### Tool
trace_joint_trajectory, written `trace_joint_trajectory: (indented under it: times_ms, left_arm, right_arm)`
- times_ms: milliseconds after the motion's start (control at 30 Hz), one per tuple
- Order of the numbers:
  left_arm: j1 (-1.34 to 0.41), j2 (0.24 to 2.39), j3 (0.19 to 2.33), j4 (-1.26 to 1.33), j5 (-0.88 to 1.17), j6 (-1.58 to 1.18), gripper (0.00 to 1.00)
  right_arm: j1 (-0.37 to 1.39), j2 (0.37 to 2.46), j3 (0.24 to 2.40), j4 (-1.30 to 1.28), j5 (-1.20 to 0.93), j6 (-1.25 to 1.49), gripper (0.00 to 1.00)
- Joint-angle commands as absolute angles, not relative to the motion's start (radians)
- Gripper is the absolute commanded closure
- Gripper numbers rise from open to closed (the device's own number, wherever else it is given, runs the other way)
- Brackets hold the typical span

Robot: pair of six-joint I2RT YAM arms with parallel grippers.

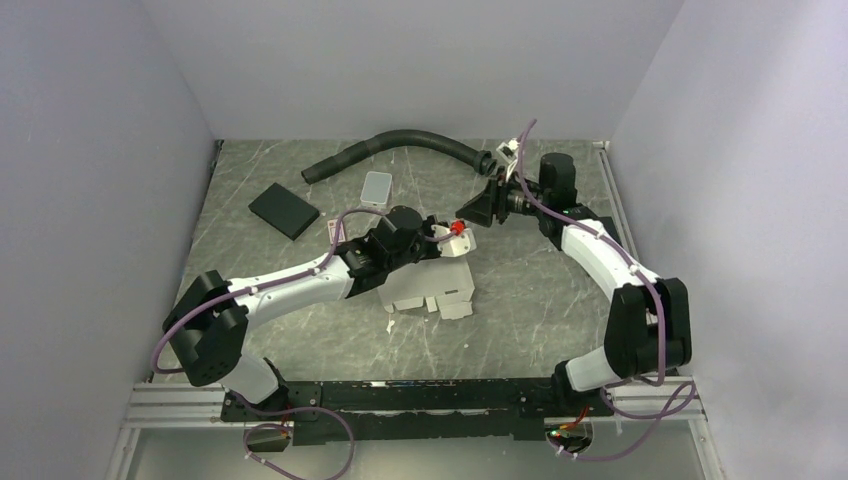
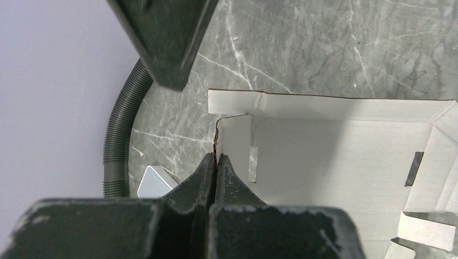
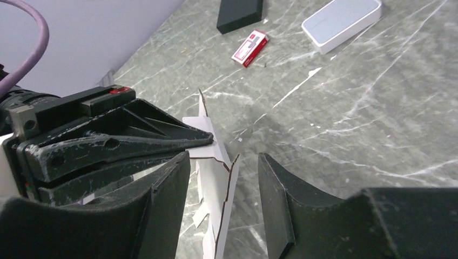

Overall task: Fold the paper box
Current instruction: Fold the paper box at the center of the board.

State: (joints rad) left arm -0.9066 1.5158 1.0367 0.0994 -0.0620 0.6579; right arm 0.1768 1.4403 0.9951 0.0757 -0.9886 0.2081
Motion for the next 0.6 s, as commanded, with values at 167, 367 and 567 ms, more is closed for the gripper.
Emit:
trace_joint_trajectory:
  times_ms: [167,367,567]
  left_arm:
    - [-0.910,1.461,1.060,0.110,-0.040,0.634,1.00]
    - [-0.911,1.458,1.060,0.111,-0.040,0.629,1.00]
    - [-0.910,1.455,1.059,0.111,-0.041,0.624,1.00]
  right_arm:
    - [0.216,1.470,1.037,0.020,-0.974,0.148,0.51]
    - [0.229,1.490,1.043,-0.023,-0.956,0.121,0.55]
    - [0.238,1.487,1.048,-0.032,-0.952,0.102,0.79]
